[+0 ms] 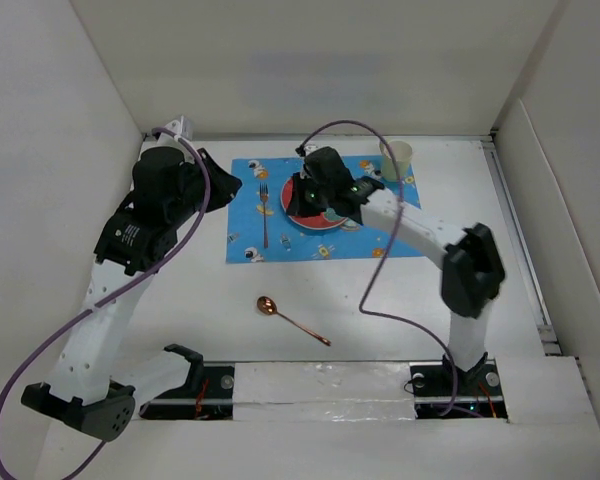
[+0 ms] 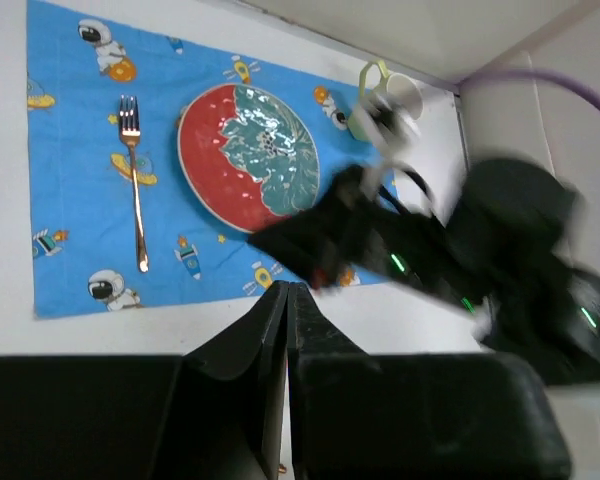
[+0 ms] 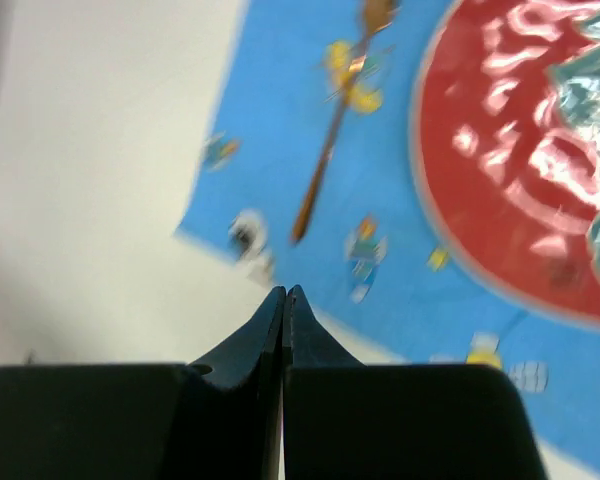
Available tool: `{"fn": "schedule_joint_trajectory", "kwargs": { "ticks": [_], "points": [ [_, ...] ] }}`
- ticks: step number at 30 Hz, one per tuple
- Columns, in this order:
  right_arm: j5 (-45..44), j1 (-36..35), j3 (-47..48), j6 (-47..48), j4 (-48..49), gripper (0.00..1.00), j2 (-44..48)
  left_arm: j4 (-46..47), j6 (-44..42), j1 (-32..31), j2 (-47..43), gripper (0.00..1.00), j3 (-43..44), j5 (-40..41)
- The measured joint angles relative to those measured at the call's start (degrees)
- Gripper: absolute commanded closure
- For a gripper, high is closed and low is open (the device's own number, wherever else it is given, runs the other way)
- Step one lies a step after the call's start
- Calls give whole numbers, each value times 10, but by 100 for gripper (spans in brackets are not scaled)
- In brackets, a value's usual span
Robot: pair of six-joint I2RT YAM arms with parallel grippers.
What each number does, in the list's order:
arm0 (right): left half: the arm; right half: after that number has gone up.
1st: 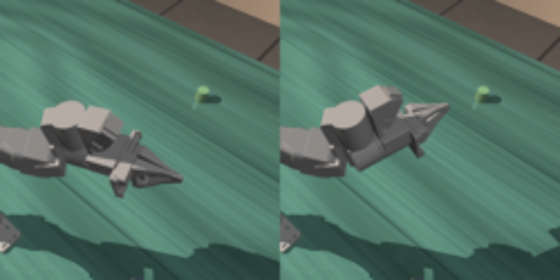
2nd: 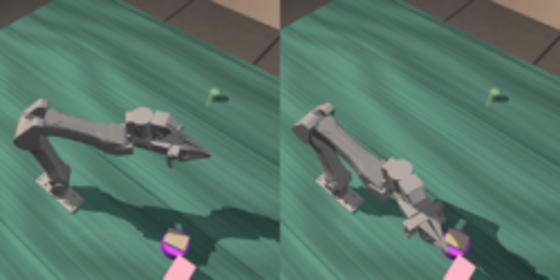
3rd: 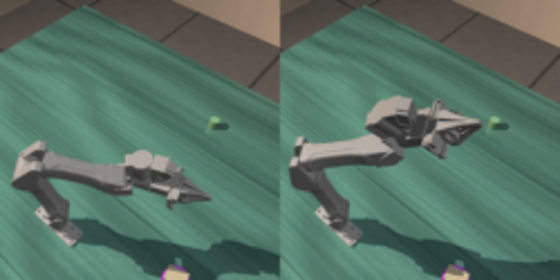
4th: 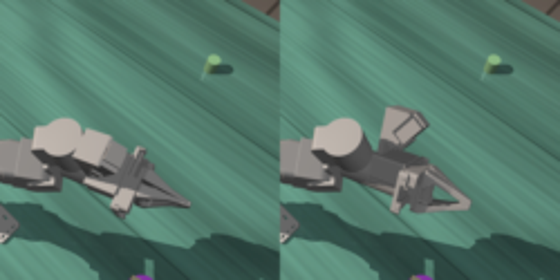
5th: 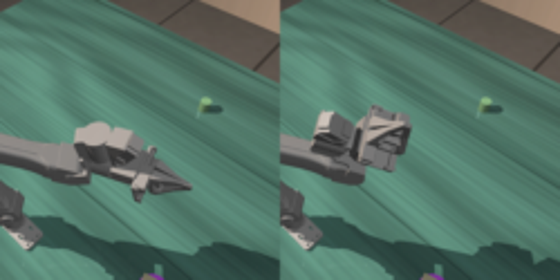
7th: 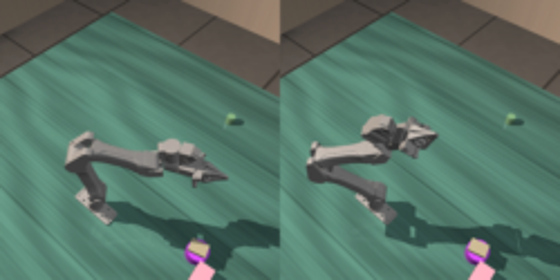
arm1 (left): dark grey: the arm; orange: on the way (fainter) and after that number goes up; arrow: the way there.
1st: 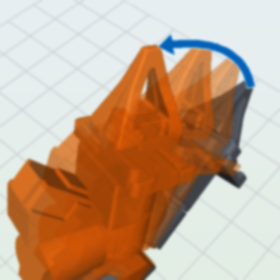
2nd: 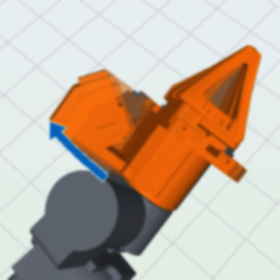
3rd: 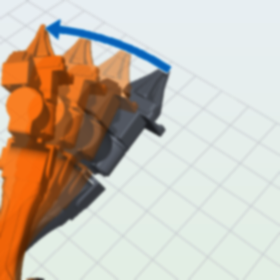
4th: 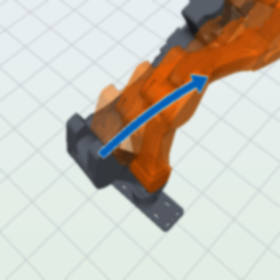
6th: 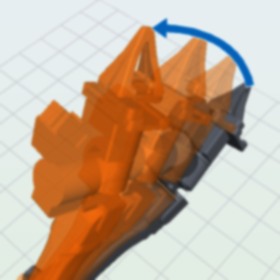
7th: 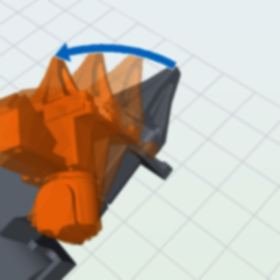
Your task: Set the dinner table for one person
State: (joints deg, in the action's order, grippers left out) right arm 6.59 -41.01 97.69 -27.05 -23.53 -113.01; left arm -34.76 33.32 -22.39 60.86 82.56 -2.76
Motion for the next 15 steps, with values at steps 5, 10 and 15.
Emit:
{"fn": "schedule_joint_trajectory", "kwargs": {
  "ticks": [5,10,15],
  "points": [
    [7,-106,-284,37,121,50,240,7,-18,0,13,98,16,6],
    [-5,-226,-394,68,124,40,220,18,-27,0,34,78,34,14],
    [-58,-240,-410,76,118,40,171,21,-26,0,40,77,36,29]
  ]
}}
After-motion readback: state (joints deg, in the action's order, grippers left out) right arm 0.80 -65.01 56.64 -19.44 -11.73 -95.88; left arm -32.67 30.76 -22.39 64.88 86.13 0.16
